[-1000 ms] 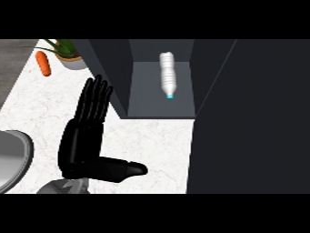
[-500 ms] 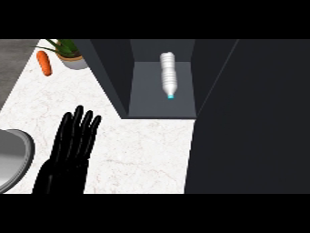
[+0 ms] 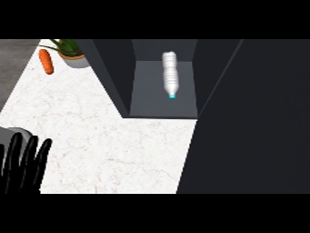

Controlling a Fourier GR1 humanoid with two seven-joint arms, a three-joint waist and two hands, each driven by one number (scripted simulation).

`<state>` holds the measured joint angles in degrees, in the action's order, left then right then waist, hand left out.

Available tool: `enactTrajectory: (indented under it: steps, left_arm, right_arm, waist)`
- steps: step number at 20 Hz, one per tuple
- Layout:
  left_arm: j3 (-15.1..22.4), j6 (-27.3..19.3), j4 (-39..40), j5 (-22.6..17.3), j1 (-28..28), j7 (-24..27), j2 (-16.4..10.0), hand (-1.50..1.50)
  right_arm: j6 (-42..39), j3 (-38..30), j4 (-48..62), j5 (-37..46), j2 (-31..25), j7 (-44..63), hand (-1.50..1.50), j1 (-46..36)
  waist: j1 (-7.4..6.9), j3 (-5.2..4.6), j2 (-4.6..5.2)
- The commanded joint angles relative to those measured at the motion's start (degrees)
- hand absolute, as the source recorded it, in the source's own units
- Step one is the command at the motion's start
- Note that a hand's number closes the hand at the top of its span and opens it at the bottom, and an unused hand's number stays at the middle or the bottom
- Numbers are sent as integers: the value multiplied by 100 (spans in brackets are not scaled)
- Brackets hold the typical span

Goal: Pick up the bottled water, place it into the cabinet and close the cabinet

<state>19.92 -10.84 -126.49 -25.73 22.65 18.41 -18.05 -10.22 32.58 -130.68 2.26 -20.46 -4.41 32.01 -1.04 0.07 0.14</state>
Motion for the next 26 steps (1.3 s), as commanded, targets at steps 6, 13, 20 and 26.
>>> enactTrajectory:
  steps: [6,13,20,26]
  left_arm:
    - [-1148,841,-484,-1045,962,194,-567,-150]
    - [-1572,1392,-665,-1534,1626,345,-748,-150]
    - [-2010,2125,-519,-1859,2032,583,-872,-150]
    - [-2670,2395,-525,-2443,2197,475,-957,-150]
  right_arm:
    - [-62,1344,-456,591,563,866,150,-556]
    - [-7,1366,-217,357,1030,1325,150,-760]
    - [220,855,354,-153,1992,2297,150,-2155]
    - [1427,689,1075,-777,2028,2899,150,-3862]
  waist:
    - [-115,-29,-29]
    - [-246,-28,-29]
    - [-318,-26,-5]
    - [-190,-13,7]
